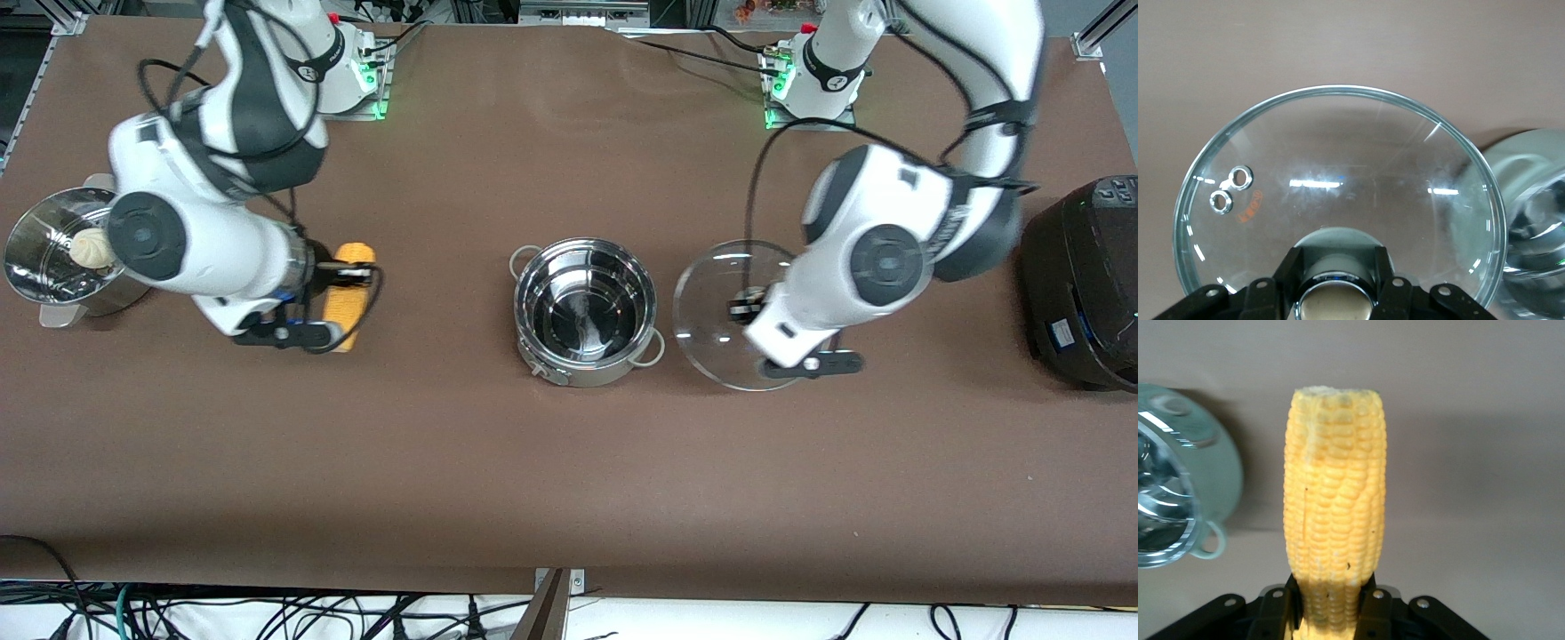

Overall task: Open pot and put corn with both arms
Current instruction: 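Lift the lid off with the left gripper while the right gripper carries corn, then set the lid down with the left gripper while the right gripper lowers corn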

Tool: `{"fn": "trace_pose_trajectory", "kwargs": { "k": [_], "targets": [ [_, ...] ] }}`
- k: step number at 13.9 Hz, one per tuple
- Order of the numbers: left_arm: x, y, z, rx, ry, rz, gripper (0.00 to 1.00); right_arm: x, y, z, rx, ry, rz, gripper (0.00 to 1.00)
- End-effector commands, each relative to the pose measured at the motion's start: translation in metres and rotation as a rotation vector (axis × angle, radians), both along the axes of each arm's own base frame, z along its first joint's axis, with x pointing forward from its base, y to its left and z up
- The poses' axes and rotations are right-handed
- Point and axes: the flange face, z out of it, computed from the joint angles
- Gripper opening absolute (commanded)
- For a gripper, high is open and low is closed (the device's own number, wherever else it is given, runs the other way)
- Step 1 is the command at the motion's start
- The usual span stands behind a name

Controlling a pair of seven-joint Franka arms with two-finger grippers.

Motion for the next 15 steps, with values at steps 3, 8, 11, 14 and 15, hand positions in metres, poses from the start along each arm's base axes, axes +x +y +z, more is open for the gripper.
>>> {"fn": "trace_pose_trajectory", "kwargs": {
  "k": [3, 8, 11, 14, 15],
  "targets": [
    [-0.058, 0.148, -0.039, 0.032, -0.058, -0.096, 0.0, -0.023, 0.12, -0.016, 0.063, -0.118, -0.011, 0.0],
    [-0.083, 0.227, -0.164, -0.006, -0.077, -0.062, 0.0, -0.042, 0.222, -0.071, 0.156, -0.235, -0.265, 0.0],
    [-0.083, 0.236, -0.206, -0.043, -0.048, -0.035, 0.0, -0.049, 0.247, -0.1, 0.252, -0.175, -0.352, 0.0],
    [-0.081, 0.236, -0.23, -0.049, -0.067, -0.028, 0.02, -0.062, 0.263, -0.134, 0.247, -0.118, -0.334, 0.0],
    [-0.081, 0.236, -0.23, -0.048, -0.067, -0.03, 0.14, -0.064, 0.265, -0.141, 0.242, -0.109, -0.331, 0.0]
  ]
}}
